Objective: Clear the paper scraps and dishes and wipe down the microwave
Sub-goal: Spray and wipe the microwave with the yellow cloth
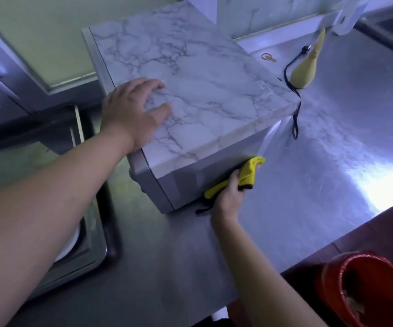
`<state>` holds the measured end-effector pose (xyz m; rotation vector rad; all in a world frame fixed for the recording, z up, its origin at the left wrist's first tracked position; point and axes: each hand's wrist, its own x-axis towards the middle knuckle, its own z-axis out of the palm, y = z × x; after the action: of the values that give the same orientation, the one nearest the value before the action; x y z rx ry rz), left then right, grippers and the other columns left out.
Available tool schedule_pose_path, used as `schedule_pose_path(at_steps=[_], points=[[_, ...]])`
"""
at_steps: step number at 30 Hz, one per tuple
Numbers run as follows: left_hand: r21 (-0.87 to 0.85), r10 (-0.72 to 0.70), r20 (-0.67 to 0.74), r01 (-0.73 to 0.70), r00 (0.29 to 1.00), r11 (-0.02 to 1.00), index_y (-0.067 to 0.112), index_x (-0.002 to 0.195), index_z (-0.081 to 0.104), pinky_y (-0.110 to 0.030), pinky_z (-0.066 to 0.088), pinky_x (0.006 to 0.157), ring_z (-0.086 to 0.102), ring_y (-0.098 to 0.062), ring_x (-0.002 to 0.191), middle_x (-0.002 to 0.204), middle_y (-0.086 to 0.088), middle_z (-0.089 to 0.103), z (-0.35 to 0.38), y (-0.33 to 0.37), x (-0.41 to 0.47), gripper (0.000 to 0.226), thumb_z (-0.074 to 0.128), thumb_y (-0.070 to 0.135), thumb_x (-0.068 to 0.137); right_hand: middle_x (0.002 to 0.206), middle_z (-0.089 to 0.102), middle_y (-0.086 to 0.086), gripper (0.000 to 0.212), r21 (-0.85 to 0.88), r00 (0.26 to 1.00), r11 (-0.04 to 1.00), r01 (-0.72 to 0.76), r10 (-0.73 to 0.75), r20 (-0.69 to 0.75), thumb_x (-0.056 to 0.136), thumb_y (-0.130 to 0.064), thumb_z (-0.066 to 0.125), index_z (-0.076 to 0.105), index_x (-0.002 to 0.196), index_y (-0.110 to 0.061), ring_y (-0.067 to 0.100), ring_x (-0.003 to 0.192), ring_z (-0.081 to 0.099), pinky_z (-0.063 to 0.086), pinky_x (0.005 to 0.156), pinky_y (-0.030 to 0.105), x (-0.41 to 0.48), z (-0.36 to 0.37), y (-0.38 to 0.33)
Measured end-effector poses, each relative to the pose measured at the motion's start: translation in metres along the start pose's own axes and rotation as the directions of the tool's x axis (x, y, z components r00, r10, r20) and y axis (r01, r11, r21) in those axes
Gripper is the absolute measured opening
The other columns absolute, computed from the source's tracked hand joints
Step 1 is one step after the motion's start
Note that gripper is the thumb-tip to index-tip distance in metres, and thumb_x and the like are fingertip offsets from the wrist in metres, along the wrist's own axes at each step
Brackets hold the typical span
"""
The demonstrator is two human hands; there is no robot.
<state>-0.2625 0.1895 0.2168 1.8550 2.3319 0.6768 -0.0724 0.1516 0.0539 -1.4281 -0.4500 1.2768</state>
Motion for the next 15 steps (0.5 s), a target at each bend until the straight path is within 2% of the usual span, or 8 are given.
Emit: schedule_pose_path(at_steps=[3, 5, 9, 10, 12, 13, 14, 15], points=[[0.002, -0.002, 0.008, 0.002, 1.000, 1.000, 0.045, 0.130, 0.052, -0.045, 0.023, 0.117, 0.035, -0.018, 0.139, 0.148, 0.013, 0.045, 0.000, 0.000, -0.001, 0.054, 0.044, 0.062, 0.080, 0.159, 0.033, -0.006, 0.060, -0.023, 0.995, 1.000, -0.019, 0.021, 0.093, 0.103, -0.024, 0.052, 0.025, 0.157, -0.027, 0.011, 0.143, 0.035, 0.025, 0.121, 0.033, -0.063, 0.009, 0.029], [0.006, -0.009, 0.011, 0.009, 1.000, 1.000, 0.045, 0.130, 0.052, -0.044, 0.023, 0.116, 0.035, -0.018, 0.139, 0.147, 0.013, 0.045, 0.000, 0.000, 0.000, 0.054, 0.044, 0.062, 0.080, 0.158, 0.030, -0.011, 0.065, -0.040, 0.980, 0.997, -0.074, 0.080, 0.182, 0.103, -0.026, 0.051, 0.017, 0.157, -0.038, 0.007, 0.139, 0.037, 0.027, 0.117, 0.029, -0.096, 0.016, 0.043], [0.013, -0.013, 0.017, 0.013, 1.000, 1.000, 0.045, 0.129, 0.052, -0.043, 0.023, 0.116, 0.036, -0.017, 0.139, 0.147, 0.014, 0.046, 0.000, 0.000, -0.001, 0.053, 0.045, 0.062, 0.080, 0.140, 0.044, -0.012, 0.062, -0.043, 0.932, 0.993, -0.110, 0.118, 0.343, 0.104, -0.020, 0.048, 0.019, 0.152, -0.047, -0.017, 0.103, 0.053, 0.039, 0.086, 0.002, -0.139, 0.021, 0.059], [0.012, -0.013, 0.018, 0.012, 1.000, 1.000, 0.044, 0.129, 0.052, -0.043, 0.023, 0.115, 0.036, -0.017, 0.138, 0.147, 0.014, 0.046, -0.001, 0.001, -0.001, 0.053, 0.045, 0.062, 0.080, 0.134, 0.049, -0.012, 0.060, -0.045, 0.910, 0.991, -0.127, 0.135, 0.393, 0.102, -0.021, 0.049, 0.023, 0.149, -0.048, -0.014, 0.101, 0.056, 0.044, 0.087, 0.006, -0.147, 0.020, 0.060], [0.011, -0.013, 0.016, 0.013, 1.000, 1.000, 0.043, 0.130, 0.052, -0.043, 0.023, 0.115, 0.036, -0.016, 0.138, 0.146, 0.014, 0.046, -0.002, 0.001, -0.001, 0.053, 0.045, 0.061, 0.081, 0.138, 0.053, 0.000, 0.061, -0.035, 0.854, 0.976, -0.214, 0.205, 0.478, 0.096, -0.027, 0.052, 0.028, 0.150, -0.042, 0.012, 0.119, 0.060, 0.050, 0.102, 0.036, -0.158, 0.014, 0.057], [0.016, -0.012, 0.017, 0.012, 1.000, 1.000, 0.043, 0.130, 0.052, -0.042, 0.024, 0.115, 0.036, -0.016, 0.138, 0.146, 0.014, 0.046, -0.003, 0.002, -0.001, 0.052, 0.044, 0.061, 0.081, 0.140, 0.053, 0.007, 0.059, -0.026, 0.825, 0.956, -0.294, 0.267, 0.498, 0.095, -0.027, 0.054, 0.034, 0.149, -0.036, 0.027, 0.122, 0.060, 0.051, 0.101, 0.049, -0.158, 0.009, 0.054], [0.023, -0.009, 0.022, 0.009, 1.000, 1.000, 0.043, 0.130, 0.052, -0.043, 0.024, 0.115, 0.036, -0.016, 0.138, 0.146, 0.013, 0.046, -0.003, 0.003, -0.002, 0.053, 0.044, 0.061, 0.081, 0.137, 0.056, 0.010, 0.051, -0.015, 0.806, 0.935, -0.354, 0.313, 0.503, 0.097, -0.023, 0.056, 0.042, 0.145, -0.032, 0.032, 0.117, 0.063, 0.054, 0.095, 0.053, -0.154, 0.002, 0.052], [0.029, -0.006, 0.030, 0.005, 1.000, 1.000, 0.043, 0.131, 0.052, -0.043, 0.024, 0.116, 0.036, -0.016, 0.138, 0.147, 0.013, 0.046, -0.003, 0.004, -0.004, 0.052, 0.043, 0.060, 0.082, 0.130, 0.061, 0.011, 0.039, -0.017, 0.795, 0.921, -0.389, 0.344, 0.500, 0.100, -0.018, 0.057, 0.050, 0.136, -0.029, 0.029, 0.108, 0.068, 0.059, 0.085, 0.048, -0.146, -0.007, 0.050]])
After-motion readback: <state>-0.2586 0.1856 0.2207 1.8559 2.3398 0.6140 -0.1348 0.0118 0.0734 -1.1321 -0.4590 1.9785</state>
